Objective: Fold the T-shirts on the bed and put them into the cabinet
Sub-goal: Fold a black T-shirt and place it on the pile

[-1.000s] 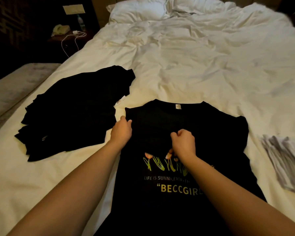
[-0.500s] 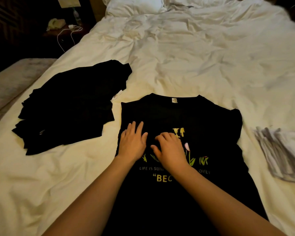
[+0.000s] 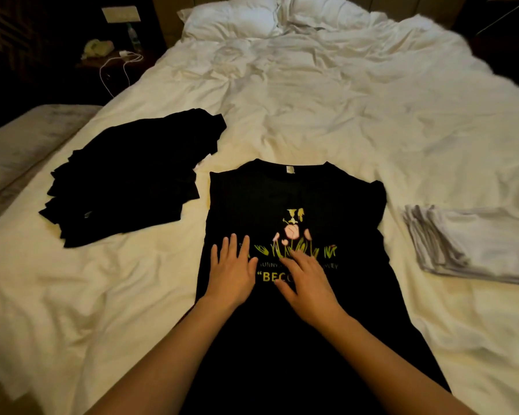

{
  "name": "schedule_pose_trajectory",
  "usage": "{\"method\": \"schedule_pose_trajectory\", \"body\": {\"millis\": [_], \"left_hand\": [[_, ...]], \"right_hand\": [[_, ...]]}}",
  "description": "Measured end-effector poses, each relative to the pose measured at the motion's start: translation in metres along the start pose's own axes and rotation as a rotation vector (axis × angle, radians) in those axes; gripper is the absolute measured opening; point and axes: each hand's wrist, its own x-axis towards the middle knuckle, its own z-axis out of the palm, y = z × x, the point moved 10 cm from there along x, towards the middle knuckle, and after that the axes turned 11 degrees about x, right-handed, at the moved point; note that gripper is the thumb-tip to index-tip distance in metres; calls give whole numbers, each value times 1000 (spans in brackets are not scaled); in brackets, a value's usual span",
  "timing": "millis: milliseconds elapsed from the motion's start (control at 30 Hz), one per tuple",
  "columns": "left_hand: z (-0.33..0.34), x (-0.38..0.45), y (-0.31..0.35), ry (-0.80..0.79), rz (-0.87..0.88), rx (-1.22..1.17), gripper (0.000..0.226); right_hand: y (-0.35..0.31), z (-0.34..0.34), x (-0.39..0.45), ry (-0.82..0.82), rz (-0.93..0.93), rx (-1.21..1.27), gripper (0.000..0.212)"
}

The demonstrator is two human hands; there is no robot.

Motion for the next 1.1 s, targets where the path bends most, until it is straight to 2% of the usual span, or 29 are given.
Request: {"method": "schedule_pose_trajectory", "body": {"millis": [200,300,467,633,733,767,867,933,1033,1100], "left_hand": [[11,-75,26,-5,81,-48,61],[17,-105,32,29,144,-204,60],[13,-155,25,153,267,-478,40],[11,-196,6,294,355,-479,23],[4,-215,3,359,372,-425,11],[3,-220,2,359,370,-426,6],[5,-225,-4,263,285,-455,40],[11,-226,-8,163,239,-484,53],[20,-228,-6,44,256,-403,55],[20,-229,-6,60,271,-320,45]], "right_hand": [[10,2,-75,-21,53,-2,60],[16,5,-114,-34,50,42,63],[18,-6,-170,-20,1,91,57],[11,-12,-213,-74,15,186,82],[10,0,-228,-163,22,47,84],[12,4,-231,-172,21,-1,80],[19,0,-234,-97,41,-7,55],[22,-5,-234,-49,46,4,41],[21,-13,-235,12,38,-4,32],[17,-22,-239,56,43,-12,28]]}}
